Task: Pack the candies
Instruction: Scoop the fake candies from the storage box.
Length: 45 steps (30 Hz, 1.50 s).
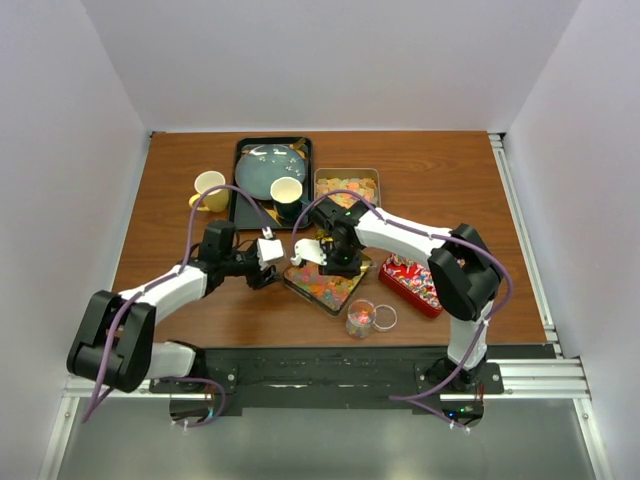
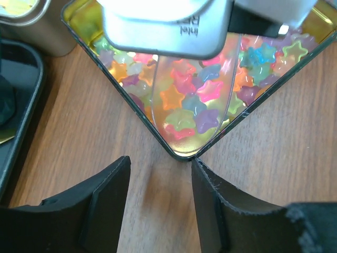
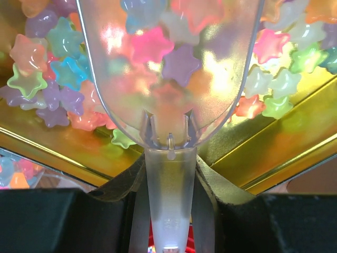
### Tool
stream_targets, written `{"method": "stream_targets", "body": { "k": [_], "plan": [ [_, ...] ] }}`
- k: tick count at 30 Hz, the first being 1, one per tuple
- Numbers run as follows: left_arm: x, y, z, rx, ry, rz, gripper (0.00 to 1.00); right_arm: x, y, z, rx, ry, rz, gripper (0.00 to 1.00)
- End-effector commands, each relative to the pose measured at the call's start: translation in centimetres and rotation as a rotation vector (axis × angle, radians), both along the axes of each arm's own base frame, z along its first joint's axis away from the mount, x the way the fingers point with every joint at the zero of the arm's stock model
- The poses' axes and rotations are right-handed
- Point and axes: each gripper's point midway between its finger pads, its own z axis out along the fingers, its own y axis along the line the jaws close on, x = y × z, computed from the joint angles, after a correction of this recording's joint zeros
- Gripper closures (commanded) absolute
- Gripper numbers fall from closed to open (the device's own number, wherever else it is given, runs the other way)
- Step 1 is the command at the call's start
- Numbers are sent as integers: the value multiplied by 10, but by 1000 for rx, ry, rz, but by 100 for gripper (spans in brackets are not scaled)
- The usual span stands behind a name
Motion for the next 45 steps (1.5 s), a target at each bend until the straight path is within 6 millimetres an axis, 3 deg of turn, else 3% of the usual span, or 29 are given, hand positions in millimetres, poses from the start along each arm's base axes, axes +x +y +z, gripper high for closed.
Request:
{"method": "stream_targets", "body": {
  "k": [1,7,14,18,22,25,30,32,35,40,45],
  "plan": [
    [11,-2,36,-30,-77,15,45,-1,22,12,130,-19,50,100],
    [7,8,39,16,-78,48,43,-3,9,11,155,-21,47,100],
    [21,14,62,-3,-105,134,38,-12,1,35,307,-7,29,100],
    [35,21,76,3,-90,241,33,-12,1,57,397,-25,10,100],
    [53,30,83,38,-45,347,31,1,2,72,487,-40,-49,100],
    [62,33,87,82,-2,368,30,21,-1,107,622,-55,-165,100],
    [72,30,90,107,-25,322,29,30,-37,133,663,-96,-190,100],
    [79,25,103,74,-54,322,28,25,-49,149,660,-111,-177,100],
    [75,18,107,36,-45,293,28,4,-64,156,587,-99,-104,100],
    [69,14,92,-11,75,347,28,-18,-92,163,477,-115,-85,100],
    [64,11,88,-49,90,356,28,-45,-113,169,409,-126,-10,100]
  ]
}}
